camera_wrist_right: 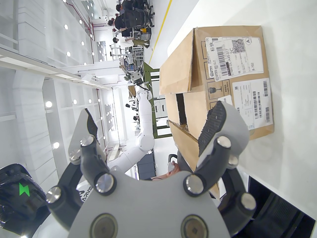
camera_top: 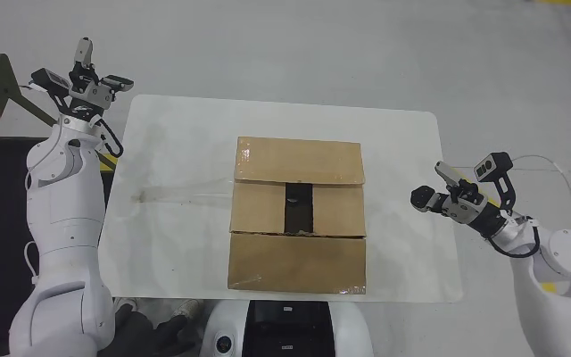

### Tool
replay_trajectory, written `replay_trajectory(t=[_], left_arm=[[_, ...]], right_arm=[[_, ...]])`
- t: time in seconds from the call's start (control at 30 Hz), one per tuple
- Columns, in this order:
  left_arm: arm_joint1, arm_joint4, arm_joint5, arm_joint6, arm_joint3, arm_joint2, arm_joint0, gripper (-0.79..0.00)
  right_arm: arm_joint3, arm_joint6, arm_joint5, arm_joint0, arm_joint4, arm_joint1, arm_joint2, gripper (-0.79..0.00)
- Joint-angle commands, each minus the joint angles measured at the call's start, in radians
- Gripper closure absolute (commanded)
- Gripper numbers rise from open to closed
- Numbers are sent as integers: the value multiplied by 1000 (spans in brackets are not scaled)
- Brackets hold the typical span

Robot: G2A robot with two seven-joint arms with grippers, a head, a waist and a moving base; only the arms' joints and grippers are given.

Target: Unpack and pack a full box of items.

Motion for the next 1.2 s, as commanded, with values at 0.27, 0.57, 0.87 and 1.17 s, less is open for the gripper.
replay_trajectory(t=[0.27, 0.57, 0.87, 1.17], left_arm=[[0, 0, 0, 0, 0, 0, 0, -785], [0, -36, 62, -22, -68, 8, 47, -785], [8, -31, 30, -161, -157, 18, 137, -785], [12, -124, 26, -346, -209, 37, 191, -785]], right_arm=[[0, 0, 0, 0, 0, 0, 0, -785], [0, 0, 0, 0, 0, 0, 0, -785], [0, 0, 0, 0, 0, 0, 0, -785], [0, 0, 0, 0, 0, 0, 0, -785]])
